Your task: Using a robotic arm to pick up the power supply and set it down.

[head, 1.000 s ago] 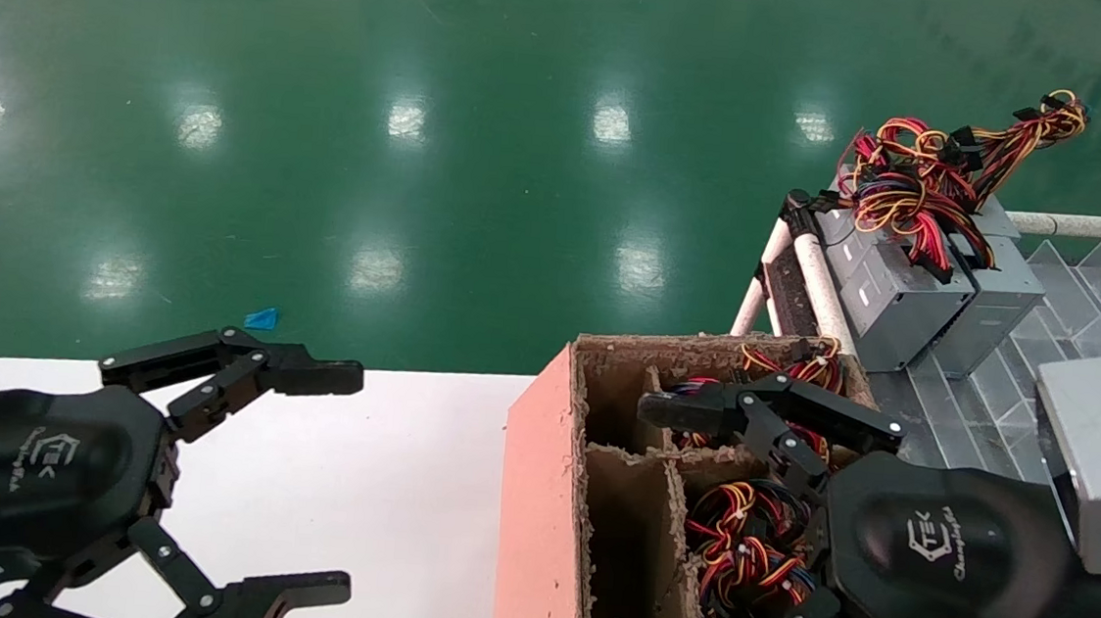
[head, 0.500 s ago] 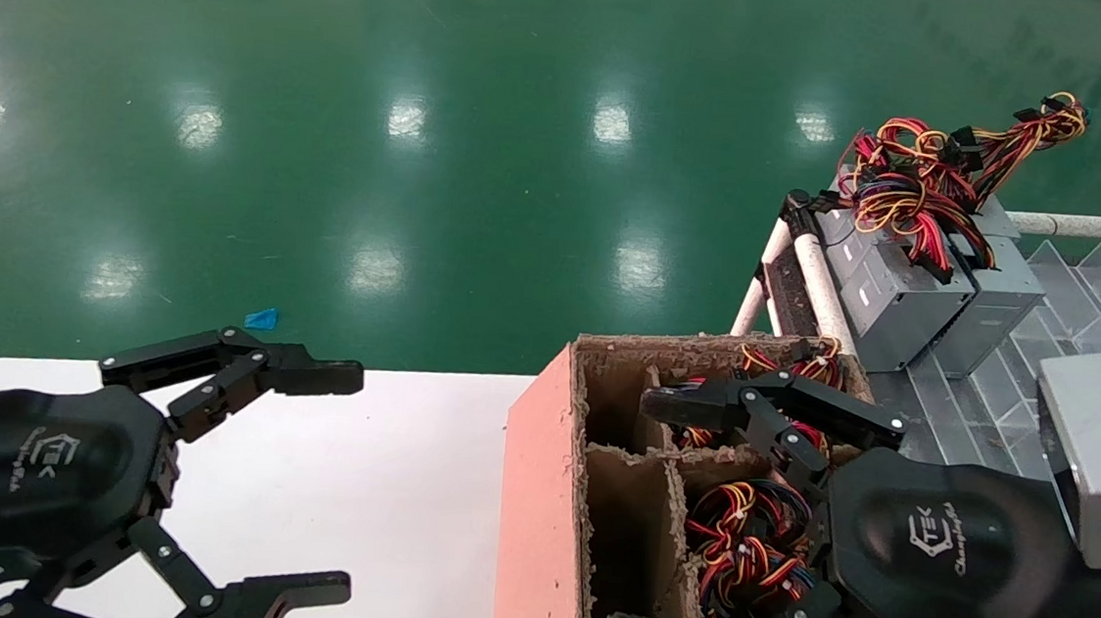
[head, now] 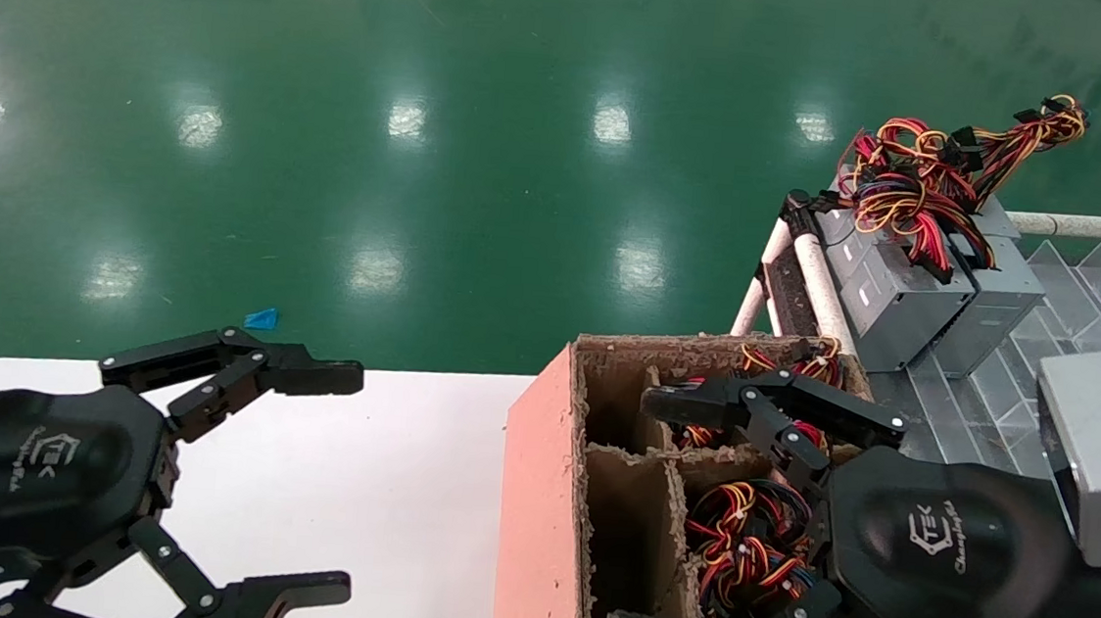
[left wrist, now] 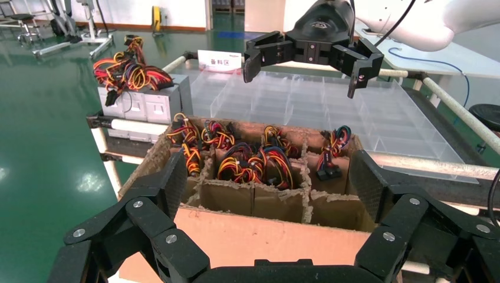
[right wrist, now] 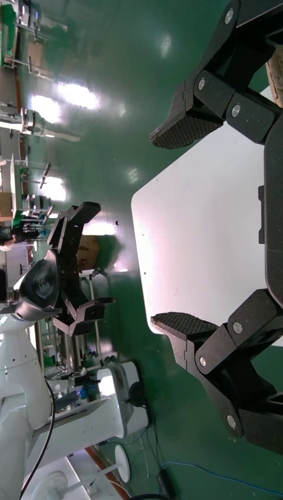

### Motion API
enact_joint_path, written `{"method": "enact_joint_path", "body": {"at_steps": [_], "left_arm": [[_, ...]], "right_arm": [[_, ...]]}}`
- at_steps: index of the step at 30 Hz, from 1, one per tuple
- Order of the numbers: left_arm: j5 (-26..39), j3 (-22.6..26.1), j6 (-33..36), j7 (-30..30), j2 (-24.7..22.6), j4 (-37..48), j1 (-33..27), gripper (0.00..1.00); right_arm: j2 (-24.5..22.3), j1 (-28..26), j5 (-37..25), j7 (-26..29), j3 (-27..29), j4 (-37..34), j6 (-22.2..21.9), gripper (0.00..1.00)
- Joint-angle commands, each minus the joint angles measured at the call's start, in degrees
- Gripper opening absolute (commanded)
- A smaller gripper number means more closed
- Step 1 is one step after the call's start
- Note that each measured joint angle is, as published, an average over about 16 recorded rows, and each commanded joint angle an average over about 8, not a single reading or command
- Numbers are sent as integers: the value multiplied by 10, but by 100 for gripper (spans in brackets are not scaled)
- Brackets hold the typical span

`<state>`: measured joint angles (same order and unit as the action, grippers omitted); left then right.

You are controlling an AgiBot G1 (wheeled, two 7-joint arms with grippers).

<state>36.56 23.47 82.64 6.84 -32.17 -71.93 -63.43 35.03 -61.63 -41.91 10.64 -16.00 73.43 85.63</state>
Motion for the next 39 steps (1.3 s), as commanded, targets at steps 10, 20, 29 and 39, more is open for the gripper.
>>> {"method": "enact_joint_path", "body": {"at_steps": [10, 20, 29, 39], "left_arm": [[0, 0, 0, 0, 0, 0, 0, 100], [0, 0, 0, 0, 0, 0, 0, 100], [0, 0, 0, 0, 0, 0, 0, 100], [0, 0, 0, 0, 0, 0, 0, 100]], "right_arm": [[0, 0, 0, 0, 0, 0, 0, 100], [0, 0, 0, 0, 0, 0, 0, 100], [0, 0, 0, 0, 0, 0, 0, 100], [0, 0, 0, 0, 0, 0, 0, 100]]}}
